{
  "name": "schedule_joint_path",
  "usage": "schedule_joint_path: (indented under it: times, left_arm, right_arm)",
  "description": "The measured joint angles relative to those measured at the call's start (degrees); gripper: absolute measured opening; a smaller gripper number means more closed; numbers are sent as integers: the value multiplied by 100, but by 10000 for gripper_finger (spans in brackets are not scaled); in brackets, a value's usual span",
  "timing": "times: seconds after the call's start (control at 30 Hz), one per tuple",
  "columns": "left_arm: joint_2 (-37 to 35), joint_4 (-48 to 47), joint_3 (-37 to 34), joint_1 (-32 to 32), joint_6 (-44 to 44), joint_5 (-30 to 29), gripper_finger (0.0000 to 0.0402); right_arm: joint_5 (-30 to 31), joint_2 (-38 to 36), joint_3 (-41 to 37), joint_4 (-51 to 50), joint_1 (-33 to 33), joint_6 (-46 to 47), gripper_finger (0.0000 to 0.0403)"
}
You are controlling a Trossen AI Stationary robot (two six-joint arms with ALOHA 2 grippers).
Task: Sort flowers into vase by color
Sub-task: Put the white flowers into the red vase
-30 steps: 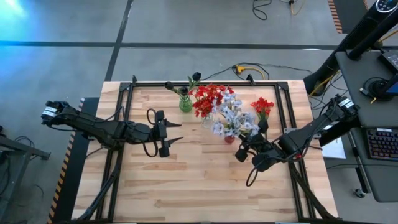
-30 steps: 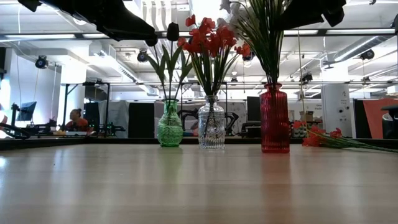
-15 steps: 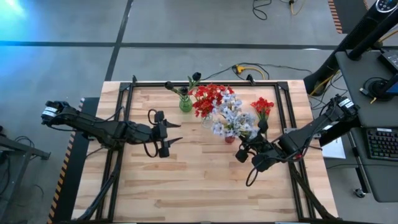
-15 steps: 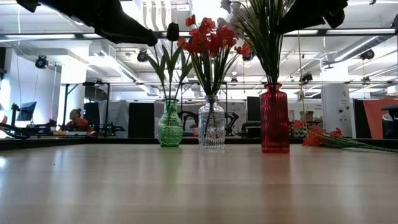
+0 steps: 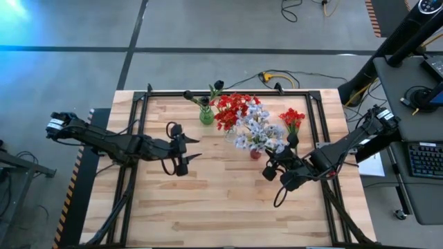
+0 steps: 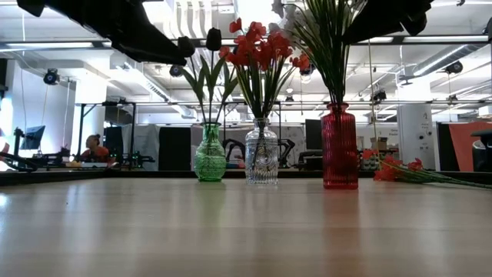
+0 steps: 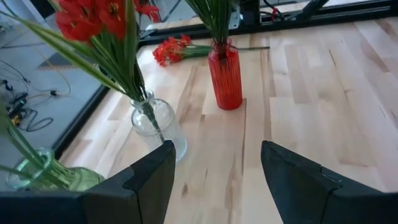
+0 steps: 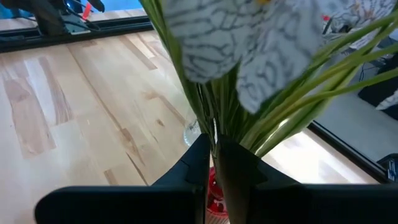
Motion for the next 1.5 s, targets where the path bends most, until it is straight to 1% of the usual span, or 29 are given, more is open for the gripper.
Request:
schedule_joint_path:
  times: [0.27, 0.77, 0.9, 1.13, 1.23, 1.37, 1.5]
  left_arm:
    - [0, -457, 0, -32, -466, 18, 220]
    - [0, -407, 0, -32, -412, 1, 220]
    - [0, -408, 0, -32, -410, 1, 220]
    - [0, -407, 0, -32, -407, 1, 220]
    - [0, -407, 0, -32, -382, 1, 220]
    - [0, -407, 0, -32, -380, 1, 220]
    - [0, -409, 0, -32, -376, 1, 220]
  right_arm:
    - [13, 1, 0, 7, 0, -72, 22]
    - [17, 1, 0, 14, -1, -71, 27]
    - [17, -1, 0, 13, 0, -77, 52]
    - [46, -1, 0, 14, 0, -77, 121]
    - [46, -1, 0, 13, 13, -83, 143]
    - [-101, -62, 0, 17, 13, -72, 159]
    - [-303, -131, 0, 42, 23, -12, 161]
